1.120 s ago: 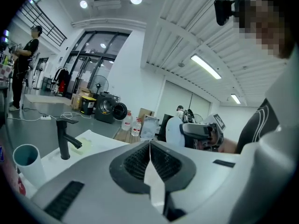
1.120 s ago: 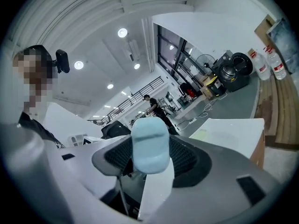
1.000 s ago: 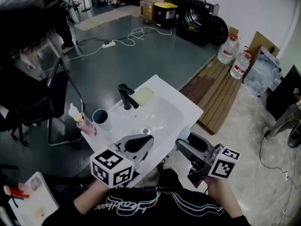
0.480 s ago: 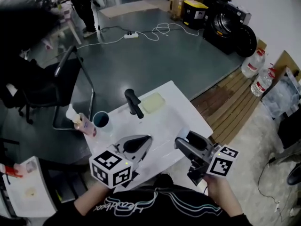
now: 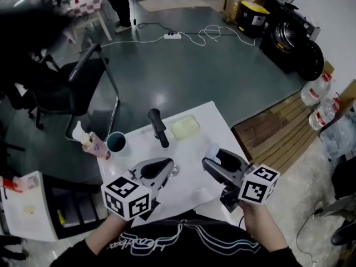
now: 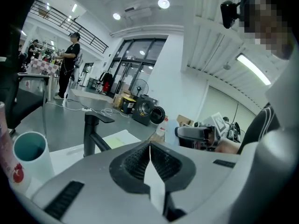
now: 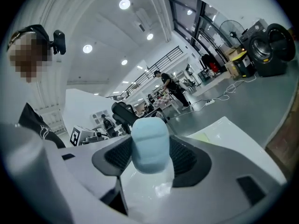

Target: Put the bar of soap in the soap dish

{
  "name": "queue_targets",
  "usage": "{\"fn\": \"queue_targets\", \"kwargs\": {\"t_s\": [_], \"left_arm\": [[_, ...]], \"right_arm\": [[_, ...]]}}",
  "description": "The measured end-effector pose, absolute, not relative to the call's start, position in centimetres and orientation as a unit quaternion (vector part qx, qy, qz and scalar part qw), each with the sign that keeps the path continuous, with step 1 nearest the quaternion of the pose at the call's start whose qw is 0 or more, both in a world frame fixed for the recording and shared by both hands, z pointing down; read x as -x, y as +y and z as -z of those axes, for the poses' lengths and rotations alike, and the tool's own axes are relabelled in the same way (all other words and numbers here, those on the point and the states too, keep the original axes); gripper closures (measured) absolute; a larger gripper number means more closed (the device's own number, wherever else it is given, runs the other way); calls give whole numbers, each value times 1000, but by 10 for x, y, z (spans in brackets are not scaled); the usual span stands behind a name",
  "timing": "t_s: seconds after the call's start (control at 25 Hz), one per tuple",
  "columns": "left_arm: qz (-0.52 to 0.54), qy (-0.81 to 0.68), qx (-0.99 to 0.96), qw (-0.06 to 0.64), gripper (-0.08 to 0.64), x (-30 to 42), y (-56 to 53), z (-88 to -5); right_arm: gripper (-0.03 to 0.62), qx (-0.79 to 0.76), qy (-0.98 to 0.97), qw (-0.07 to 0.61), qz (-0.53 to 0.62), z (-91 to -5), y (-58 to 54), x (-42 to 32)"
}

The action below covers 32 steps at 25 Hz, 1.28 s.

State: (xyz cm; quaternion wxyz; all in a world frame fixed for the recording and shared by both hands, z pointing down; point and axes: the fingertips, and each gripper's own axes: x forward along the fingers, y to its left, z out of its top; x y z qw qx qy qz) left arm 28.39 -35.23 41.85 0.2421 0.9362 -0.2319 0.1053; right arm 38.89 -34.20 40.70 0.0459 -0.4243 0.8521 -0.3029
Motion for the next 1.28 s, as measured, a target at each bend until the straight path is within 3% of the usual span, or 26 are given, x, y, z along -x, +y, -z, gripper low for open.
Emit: {"fn": "queue_targets", "kwargs": {"t_s": [0.48, 1.28], "left_arm": [[-84, -310, -909, 265, 537, -292, -382, -429], [-73, -390, -876, 274, 537, -259, -391, -442]], "right_arm": [[322, 365, 890, -64, 265, -444, -418, -406], [322, 275, 897, -345, 25, -528, -495, -371]]}}
